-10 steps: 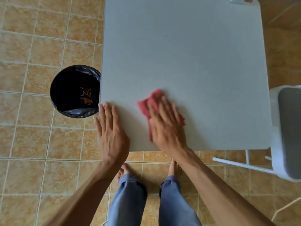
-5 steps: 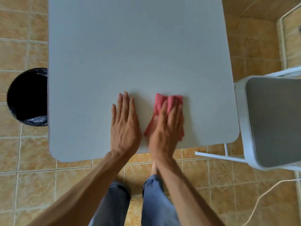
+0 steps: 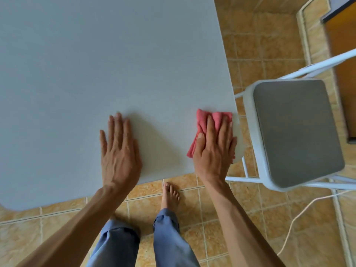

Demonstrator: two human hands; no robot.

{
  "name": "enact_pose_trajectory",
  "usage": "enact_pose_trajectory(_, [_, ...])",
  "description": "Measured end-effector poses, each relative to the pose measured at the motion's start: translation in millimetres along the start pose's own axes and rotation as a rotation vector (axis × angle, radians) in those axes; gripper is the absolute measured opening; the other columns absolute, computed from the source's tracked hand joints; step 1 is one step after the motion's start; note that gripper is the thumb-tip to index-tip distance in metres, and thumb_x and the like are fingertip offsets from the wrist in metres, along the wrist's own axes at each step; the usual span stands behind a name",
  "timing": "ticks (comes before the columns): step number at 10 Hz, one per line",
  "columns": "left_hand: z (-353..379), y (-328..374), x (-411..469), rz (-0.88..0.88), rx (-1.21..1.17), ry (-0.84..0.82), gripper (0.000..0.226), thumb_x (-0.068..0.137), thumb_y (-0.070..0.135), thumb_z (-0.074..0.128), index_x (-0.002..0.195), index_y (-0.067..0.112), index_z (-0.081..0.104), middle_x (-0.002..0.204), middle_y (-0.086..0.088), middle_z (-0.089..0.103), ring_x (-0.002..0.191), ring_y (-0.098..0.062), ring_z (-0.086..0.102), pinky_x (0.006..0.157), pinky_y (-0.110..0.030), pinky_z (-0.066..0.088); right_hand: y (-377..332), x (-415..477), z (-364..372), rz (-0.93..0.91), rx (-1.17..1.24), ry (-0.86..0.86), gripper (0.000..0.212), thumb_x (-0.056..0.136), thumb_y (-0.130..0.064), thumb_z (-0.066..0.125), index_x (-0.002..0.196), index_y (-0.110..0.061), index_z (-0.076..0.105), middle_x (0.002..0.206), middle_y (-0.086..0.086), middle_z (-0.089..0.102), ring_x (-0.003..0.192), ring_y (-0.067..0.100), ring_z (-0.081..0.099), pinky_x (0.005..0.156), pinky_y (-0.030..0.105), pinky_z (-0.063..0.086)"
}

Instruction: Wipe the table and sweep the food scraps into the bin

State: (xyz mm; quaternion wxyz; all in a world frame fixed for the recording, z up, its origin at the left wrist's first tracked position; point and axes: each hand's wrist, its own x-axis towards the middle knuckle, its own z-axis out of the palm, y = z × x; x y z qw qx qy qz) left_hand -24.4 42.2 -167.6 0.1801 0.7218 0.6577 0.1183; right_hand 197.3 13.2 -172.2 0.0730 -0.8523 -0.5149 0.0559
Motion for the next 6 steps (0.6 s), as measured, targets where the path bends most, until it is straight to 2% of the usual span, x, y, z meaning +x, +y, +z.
enact_pose_trajectory(1, [17, 31, -7, 0.109, 0.006, -0.069, 0.057, 0.105, 0.026, 0.024, 0.156, 0.002, 0.019, 0.166, -0.015, 0.009, 0.155, -0.028, 0.002, 0.126, -0.047, 0.002, 7, 7, 1, 0.018, -0.01, -0.017, 0.056, 0.105, -0.046, 0.03, 0.159, -0.034, 0.025, 0.17, 0.012, 0.013, 0.157, 0.031, 0.012, 0.124, 0.058, 0.015])
enact_pose_trajectory(2, [18, 42, -8, 0.049, 0.058, -0.126, 0.058, 0.106, 0.031, 0.019, 0.157, 0.006, 0.009, 0.167, -0.01, 0.001, 0.155, -0.024, -0.005, 0.126, -0.045, -0.003, 8, 9, -6, -0.028, -0.028, -0.087, 0.059, 0.105, -0.05, 0.027, 0.161, -0.033, 0.02, 0.17, 0.014, 0.009, 0.157, 0.034, 0.008, 0.125, 0.06, 0.01])
enact_pose_trajectory(3, [-11, 51, -2, 0.017, 0.103, -0.261, 0.058, 0.106, 0.029, 0.023, 0.158, 0.008, 0.007, 0.167, -0.007, -0.004, 0.154, -0.022, -0.012, 0.125, -0.045, -0.005, 8, 14, -28, -0.044, -0.037, -0.269, 0.06, 0.106, -0.052, 0.02, 0.161, -0.036, 0.004, 0.17, 0.014, -0.004, 0.157, 0.035, -0.003, 0.123, 0.064, 0.003])
enact_pose_trajectory(4, [-64, 65, 10, -0.03, 0.094, -0.417, 0.057, 0.106, 0.031, 0.026, 0.157, 0.007, 0.018, 0.167, -0.008, 0.009, 0.154, -0.023, -0.004, 0.125, -0.046, 0.004, 5, 28, -77, -0.087, -0.058, -0.535, 0.06, 0.107, -0.051, 0.019, 0.16, -0.037, -0.007, 0.169, 0.012, -0.015, 0.156, 0.033, -0.015, 0.122, 0.065, -0.004])
enact_pose_trajectory(5, [-138, 84, 26, -0.058, 0.058, -0.459, 0.05, 0.106, 0.03, 0.03, 0.147, 0.004, 0.039, 0.158, -0.013, 0.035, 0.153, -0.026, 0.016, 0.12, -0.043, 0.022, -5, 37, -143, -0.18, -0.079, -0.65, 0.058, 0.109, -0.044, 0.015, 0.161, -0.03, -0.004, 0.169, 0.007, -0.018, 0.155, 0.031, -0.018, 0.124, 0.062, -0.005])
enact_pose_trajectory(6, [-216, 116, 34, -0.034, 0.014, -0.401, 0.051, 0.106, 0.032, 0.03, 0.149, 0.006, 0.036, 0.157, -0.011, 0.038, 0.153, -0.026, 0.019, 0.12, -0.039, 0.023, -15, 40, -209, -0.255, -0.064, -0.628, 0.058, 0.108, -0.044, 0.015, 0.162, -0.024, 0.006, 0.171, 0.006, -0.008, 0.157, 0.029, -0.01, 0.126, 0.058, 0.0])
